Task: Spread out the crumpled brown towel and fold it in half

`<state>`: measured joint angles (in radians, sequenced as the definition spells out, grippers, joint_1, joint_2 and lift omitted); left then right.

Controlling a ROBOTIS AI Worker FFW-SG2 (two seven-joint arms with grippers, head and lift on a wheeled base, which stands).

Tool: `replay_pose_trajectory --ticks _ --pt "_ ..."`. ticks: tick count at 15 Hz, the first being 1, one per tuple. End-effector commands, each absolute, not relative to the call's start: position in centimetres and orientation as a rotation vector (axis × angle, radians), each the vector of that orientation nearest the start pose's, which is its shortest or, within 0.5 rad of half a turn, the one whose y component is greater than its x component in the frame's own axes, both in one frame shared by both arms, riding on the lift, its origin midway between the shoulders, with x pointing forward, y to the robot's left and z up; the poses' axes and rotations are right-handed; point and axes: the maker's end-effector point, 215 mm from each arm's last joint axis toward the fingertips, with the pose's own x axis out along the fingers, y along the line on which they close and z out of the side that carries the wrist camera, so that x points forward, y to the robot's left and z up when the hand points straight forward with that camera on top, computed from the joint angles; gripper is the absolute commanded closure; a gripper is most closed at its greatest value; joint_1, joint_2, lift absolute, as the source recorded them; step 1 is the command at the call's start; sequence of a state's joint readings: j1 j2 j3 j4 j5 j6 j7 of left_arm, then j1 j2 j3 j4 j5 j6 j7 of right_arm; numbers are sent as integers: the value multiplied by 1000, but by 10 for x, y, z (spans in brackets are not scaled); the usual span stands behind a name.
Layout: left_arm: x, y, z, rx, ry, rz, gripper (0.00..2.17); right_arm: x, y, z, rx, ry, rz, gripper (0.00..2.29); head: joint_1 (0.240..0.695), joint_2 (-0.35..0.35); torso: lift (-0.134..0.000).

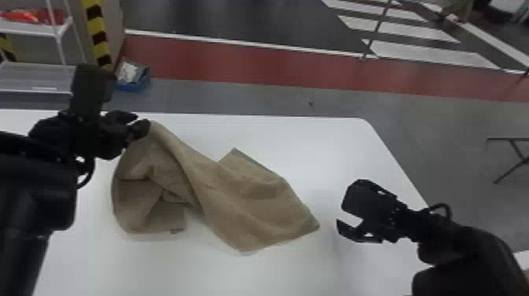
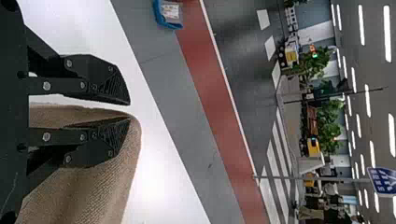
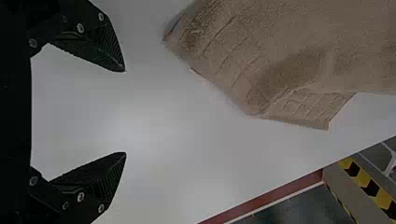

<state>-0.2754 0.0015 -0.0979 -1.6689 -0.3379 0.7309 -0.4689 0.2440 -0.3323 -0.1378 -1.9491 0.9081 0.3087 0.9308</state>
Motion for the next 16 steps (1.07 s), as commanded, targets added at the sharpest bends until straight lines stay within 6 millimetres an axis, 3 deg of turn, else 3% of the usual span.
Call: replay_pose_trajectory --ticks 1,4,8,12,16 --pt "625 154 -348 233 417 -359 22 462 -338 -430 -1060 674 554 289 695 -217 -124" --pt "602 167 -340 201 413 -336 22 458 -318 -435 -1043 691 610 346 695 -183 -124" --pt "560 182 -342 123 464 -325 26 445 -310 -435 -1047 720 671 346 695 -153 -124" --pt "536 191 -358 99 489 -316 39 448 -280 -452 -1049 722 723 437 695 -131 -124" --pt "519 201 -365 79 497 -304 66 445 -272 -462 -1053 753 767 475 695 -92 -124"
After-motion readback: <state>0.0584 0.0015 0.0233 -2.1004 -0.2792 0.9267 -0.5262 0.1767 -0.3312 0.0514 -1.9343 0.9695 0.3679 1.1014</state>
